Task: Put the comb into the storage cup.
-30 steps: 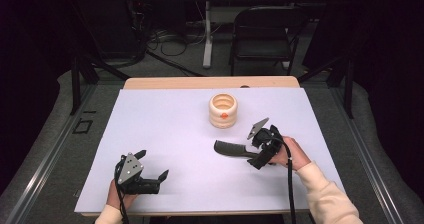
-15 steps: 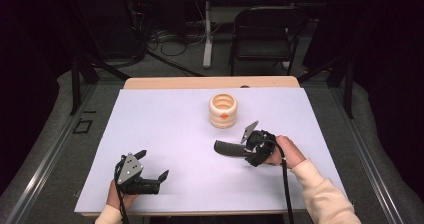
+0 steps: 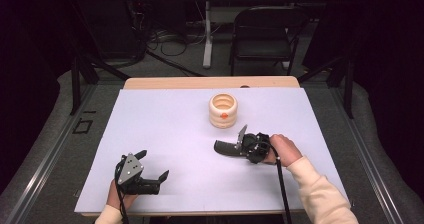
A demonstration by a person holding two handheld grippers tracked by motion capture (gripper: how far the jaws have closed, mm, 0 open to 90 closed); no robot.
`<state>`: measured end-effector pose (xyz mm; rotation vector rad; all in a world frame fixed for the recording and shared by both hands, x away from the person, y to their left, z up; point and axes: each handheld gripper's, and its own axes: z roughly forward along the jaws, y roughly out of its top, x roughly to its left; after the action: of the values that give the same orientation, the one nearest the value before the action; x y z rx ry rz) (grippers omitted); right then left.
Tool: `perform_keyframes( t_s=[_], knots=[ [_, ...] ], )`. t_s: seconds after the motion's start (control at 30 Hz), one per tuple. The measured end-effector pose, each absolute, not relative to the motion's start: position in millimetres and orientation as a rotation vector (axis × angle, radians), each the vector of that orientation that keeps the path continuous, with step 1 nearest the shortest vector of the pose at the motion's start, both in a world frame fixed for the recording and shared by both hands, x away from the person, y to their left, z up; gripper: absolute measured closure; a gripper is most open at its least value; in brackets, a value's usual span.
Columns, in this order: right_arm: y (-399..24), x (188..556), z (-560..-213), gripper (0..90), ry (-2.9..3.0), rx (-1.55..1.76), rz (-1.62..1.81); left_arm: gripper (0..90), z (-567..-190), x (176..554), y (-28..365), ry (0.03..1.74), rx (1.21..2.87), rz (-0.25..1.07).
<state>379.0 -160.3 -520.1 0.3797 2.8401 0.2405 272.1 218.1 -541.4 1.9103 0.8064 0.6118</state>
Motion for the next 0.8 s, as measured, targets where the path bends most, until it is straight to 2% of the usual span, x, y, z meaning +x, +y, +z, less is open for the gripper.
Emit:
perform_keyframes(
  t_s=[0.8],
  knots=[
    [-153.6,386.8,-527.2,71.4,2.888,0.379,0.166,0.0,-541.5,272.0,218.6,0.806,1.913,0.611]
  ],
)
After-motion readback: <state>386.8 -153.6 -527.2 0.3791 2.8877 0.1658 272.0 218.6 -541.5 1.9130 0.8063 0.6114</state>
